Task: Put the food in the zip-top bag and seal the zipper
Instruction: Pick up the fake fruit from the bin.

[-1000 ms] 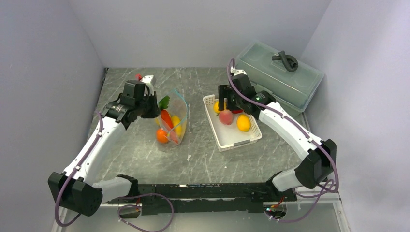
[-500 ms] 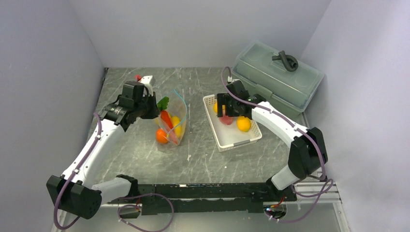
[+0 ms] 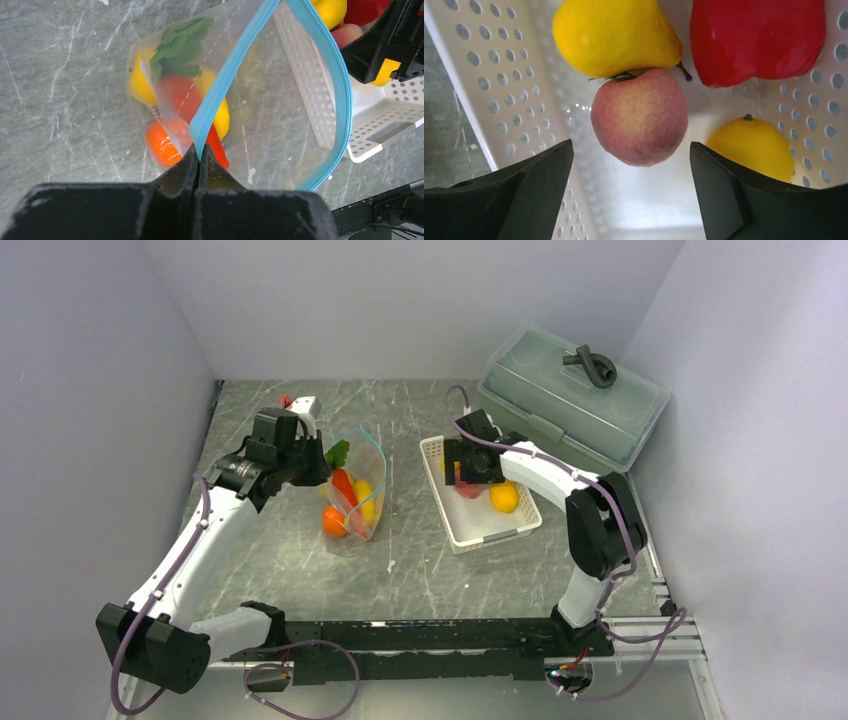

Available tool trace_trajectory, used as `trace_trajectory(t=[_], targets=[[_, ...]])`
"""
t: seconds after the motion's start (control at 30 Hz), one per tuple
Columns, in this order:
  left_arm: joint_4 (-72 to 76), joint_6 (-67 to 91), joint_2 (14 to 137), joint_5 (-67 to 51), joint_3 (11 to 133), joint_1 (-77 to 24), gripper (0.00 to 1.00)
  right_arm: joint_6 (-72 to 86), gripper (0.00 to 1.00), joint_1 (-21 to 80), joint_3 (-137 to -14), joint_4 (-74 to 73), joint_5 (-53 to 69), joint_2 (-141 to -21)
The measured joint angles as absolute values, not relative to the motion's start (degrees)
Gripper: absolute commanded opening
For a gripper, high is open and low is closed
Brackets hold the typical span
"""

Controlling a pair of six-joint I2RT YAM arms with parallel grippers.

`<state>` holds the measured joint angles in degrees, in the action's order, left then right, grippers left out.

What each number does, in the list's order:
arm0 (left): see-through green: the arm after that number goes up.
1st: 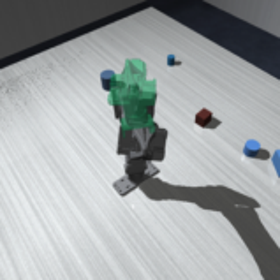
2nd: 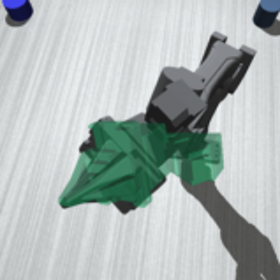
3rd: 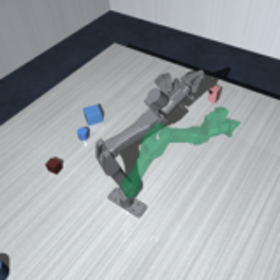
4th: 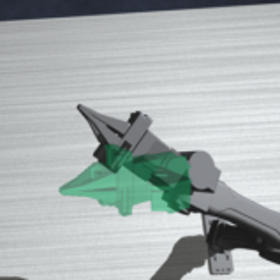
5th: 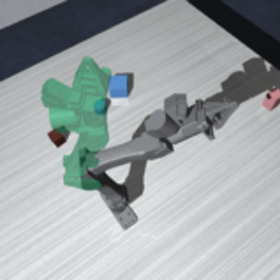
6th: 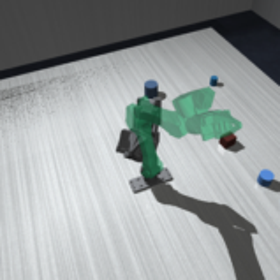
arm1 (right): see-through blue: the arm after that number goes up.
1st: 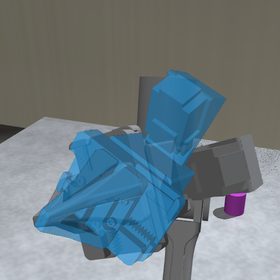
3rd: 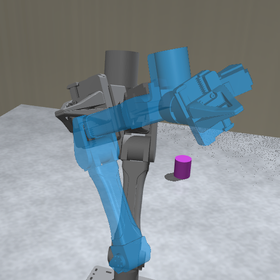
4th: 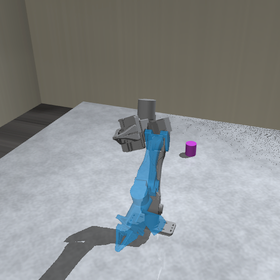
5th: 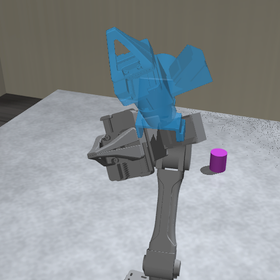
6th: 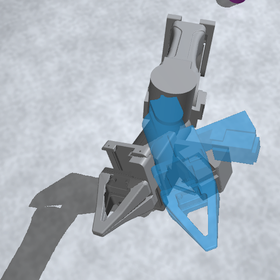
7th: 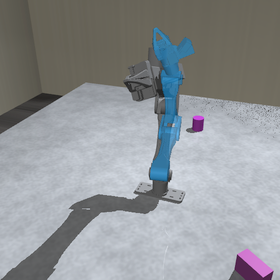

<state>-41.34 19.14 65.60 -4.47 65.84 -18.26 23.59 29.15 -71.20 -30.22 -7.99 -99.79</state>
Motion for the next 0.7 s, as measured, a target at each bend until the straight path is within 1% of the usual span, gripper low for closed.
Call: trace_trajectory(t=[0.23,0.43,0.5,0.6,0.7], targets=[[-41.34,19.14,65.60,-4.47,65.84,-18.26,0.00,24.01,0.89,28.99,-72.51,-29.02,-9.30,-102.83],[-41.34,19.14,65.60,-4.47,65.84,-18.26,0.00,24.29,0.78,28.91,-73.32,-28.93,-11.73,-104.99],[-41.34,19.14,65.58,-4.47,65.84,-18.26,0.00,24.38,0.71,28.91,-73.32,-28.88,-12.08,-105.01],[-41.34,19.14,65.60,-4.49,65.84,-18.26,0.00,24.51,0.51,28.91,-73.32,-28.73,-12.58,-105.01],[-41.34,19.16,65.60,-4.47,65.84,-18.26,0.00,24.64,0.36,28.91,-73.32,-28.69,-12.75,-105.01]])
